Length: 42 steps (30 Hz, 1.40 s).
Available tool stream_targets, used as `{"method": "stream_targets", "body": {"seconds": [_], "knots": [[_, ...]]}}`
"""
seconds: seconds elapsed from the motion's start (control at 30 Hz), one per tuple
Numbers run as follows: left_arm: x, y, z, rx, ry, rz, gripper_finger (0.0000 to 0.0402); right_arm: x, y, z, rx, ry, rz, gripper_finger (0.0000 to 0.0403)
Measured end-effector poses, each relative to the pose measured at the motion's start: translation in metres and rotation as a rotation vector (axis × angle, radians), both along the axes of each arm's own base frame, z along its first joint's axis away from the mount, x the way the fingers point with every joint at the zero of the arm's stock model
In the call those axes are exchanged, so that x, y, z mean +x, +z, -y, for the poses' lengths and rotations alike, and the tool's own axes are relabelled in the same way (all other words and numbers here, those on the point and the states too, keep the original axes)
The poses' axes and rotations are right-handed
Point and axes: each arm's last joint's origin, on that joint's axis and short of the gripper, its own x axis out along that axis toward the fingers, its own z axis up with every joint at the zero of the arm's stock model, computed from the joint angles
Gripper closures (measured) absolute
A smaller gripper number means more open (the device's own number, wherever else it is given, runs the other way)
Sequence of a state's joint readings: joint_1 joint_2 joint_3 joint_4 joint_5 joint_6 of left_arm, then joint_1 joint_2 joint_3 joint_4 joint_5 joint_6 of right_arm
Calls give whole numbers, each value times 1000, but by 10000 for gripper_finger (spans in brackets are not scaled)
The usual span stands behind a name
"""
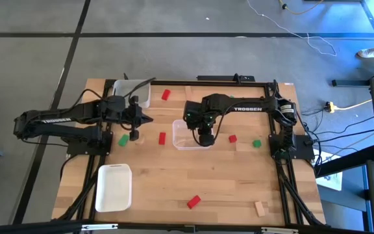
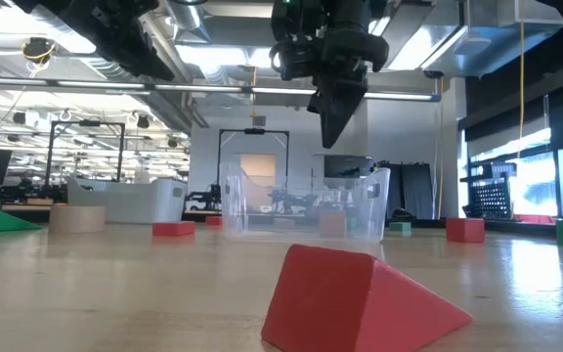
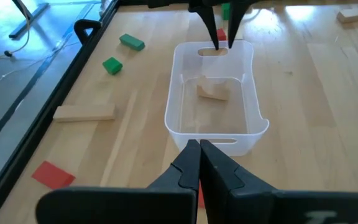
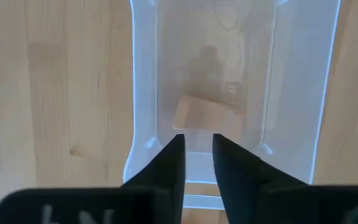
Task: Sort & place blocks by color
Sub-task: Put the brown block into the transparent bin
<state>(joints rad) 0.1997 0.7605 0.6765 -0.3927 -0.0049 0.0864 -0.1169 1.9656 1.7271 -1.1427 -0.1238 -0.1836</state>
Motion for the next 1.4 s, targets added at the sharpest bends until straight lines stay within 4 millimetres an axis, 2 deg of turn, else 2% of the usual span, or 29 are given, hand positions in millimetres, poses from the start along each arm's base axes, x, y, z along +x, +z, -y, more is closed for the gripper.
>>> {"method": "stream_targets", "body": {"seconds": [0.2,0.33,0.53,0.8,0.93,1.17,1.4], "knots": [[0,0,0,-25,16,7,401,-3,-1,0,8,-40,-33,261],[0,0,0,-16,24,6,401,-13,6,-1,10,16,-132,242],[0,0,-1,0,52,3,401,-34,22,-3,23,27,-341,242],[0,1,-2,8,65,4,401,-50,38,-9,140,-38,-295,242],[0,0,-2,8,66,3,401,-74,46,-13,145,-58,-300,242],[0,0,-2,8,66,4,401,-122,35,-19,158,-159,-377,241],[0,0,-2,11,72,3,401,-167,23,-37,351,-345,-457,241]]}}
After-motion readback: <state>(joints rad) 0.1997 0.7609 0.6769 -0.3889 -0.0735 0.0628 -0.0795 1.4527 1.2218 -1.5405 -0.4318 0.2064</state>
